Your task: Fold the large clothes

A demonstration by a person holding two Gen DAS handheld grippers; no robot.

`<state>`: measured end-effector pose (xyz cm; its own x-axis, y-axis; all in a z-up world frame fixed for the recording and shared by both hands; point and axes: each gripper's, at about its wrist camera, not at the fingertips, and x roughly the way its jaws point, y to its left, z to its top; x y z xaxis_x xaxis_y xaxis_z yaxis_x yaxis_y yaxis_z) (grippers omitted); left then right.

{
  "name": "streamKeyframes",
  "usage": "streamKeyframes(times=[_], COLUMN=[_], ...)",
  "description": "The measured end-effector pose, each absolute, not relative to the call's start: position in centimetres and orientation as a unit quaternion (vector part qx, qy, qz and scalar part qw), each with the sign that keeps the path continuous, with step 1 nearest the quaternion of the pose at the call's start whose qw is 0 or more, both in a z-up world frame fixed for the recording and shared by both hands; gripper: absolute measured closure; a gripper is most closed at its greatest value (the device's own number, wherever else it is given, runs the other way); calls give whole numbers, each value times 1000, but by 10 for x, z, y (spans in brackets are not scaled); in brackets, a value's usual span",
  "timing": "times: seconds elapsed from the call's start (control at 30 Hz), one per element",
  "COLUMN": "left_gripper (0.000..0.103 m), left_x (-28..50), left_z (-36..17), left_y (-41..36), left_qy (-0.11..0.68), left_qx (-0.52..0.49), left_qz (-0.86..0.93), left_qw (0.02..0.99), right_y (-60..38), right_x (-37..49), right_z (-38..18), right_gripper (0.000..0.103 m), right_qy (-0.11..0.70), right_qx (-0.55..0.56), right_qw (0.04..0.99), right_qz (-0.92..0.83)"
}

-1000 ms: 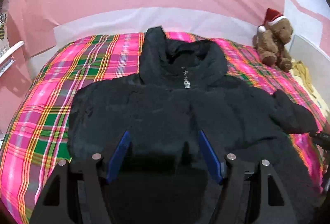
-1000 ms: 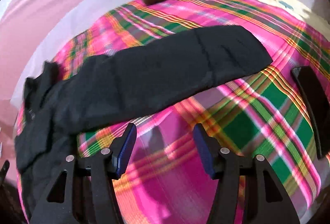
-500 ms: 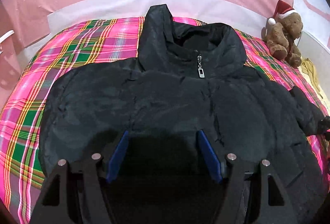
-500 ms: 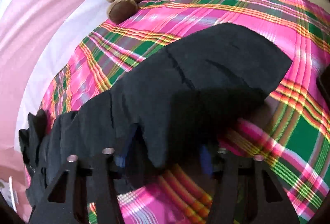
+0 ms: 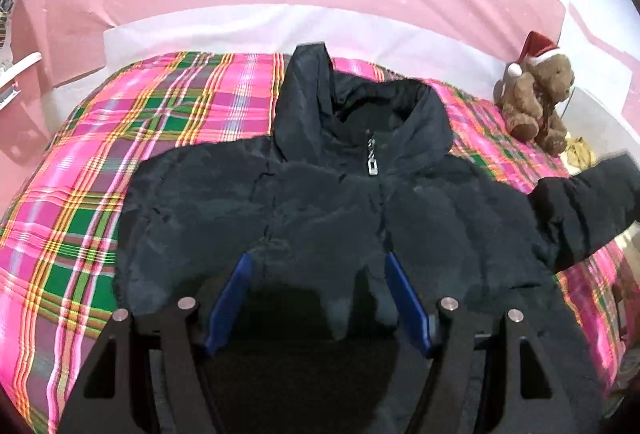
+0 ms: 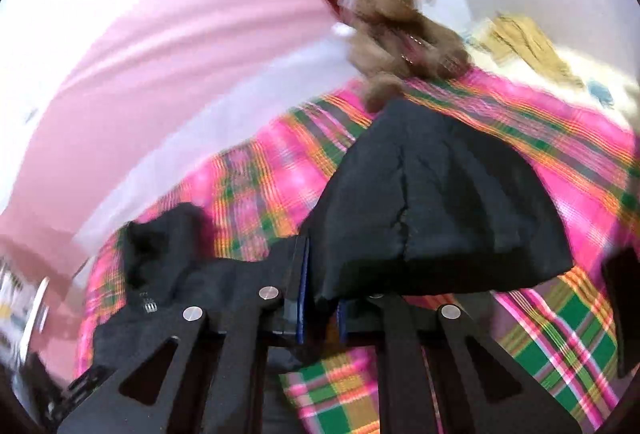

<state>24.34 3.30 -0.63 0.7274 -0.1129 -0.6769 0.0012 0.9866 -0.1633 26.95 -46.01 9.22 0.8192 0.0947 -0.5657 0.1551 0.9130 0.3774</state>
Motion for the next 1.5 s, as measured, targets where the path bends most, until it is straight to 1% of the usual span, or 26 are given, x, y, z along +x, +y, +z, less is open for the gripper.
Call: streamKeyframes(times=[0.17, 0.3, 0.43, 0.63, 0.7, 0.73, 0.77, 0.8, 0.83, 0.87, 1.0, 1.07, 1.2, 1.3, 1.4, 1.5], left_gripper=[32, 32, 32, 32, 32, 32, 32, 32, 32, 32, 32, 32, 32, 31, 31, 32], left_x=[224, 212, 200, 186, 183, 182, 181, 181, 180, 181, 182, 186, 201, 221, 248, 275], left_z=[10, 18, 20, 14, 11, 10, 8, 8, 7, 6, 11, 15, 26, 32, 28, 12], left_y=[41, 55, 74, 104, 112, 116, 119, 122, 125, 127, 130, 126, 109, 88, 62, 39], left_qy=[351, 343, 337, 334, 335, 336, 337, 337, 337, 336, 333, 331, 331, 331, 335, 341], left_qx=[-80, -86, -98, -120, -124, -126, -128, -130, -133, -137, -151, -154, -141, -123, -110, -95], left_qz=[-33, -29, -17, 3, 8, 10, 12, 14, 14, 15, 11, 5, -13, -33, -62, -80], left_qw=[932, 935, 936, 935, 934, 933, 933, 932, 932, 932, 931, 931, 933, 935, 934, 932], right_y=[-390, -324, -266, -185, -170, -162, -155, -149, -146, -142, -131, -132, -144, -165, -207, -251], right_x=[267, 281, 296, 325, 332, 336, 338, 339, 338, 336, 327, 320, 302, 298, 309, 327], right_z=[134, 136, 112, 35, 10, -4, -15, -23, -26, -27, -15, -5, 24, 37, 35, 15], right_gripper=[92, 92, 92, 88, 81, 75, 66, 61, 51, 46, 44, 39, 39, 39, 39, 39], right_qy=[289, 304, 337, 411, 432, 444, 454, 458, 455, 450, 442, 436, 406, 374, 368, 378], right_qx=[166, 124, 92, 52, 49, 48, 44, 40, 37, 32, 14, 21, 35, 35, 60, 68], right_qw=[941, 939, 927, 893, 881, 873, 867, 864, 864, 865, 865, 861, 861, 883, 900, 913], right_qz=[56, 102, 139, 178, 188, 196, 199, 206, 214, 220, 239, 260, 303, 281, 225, 140])
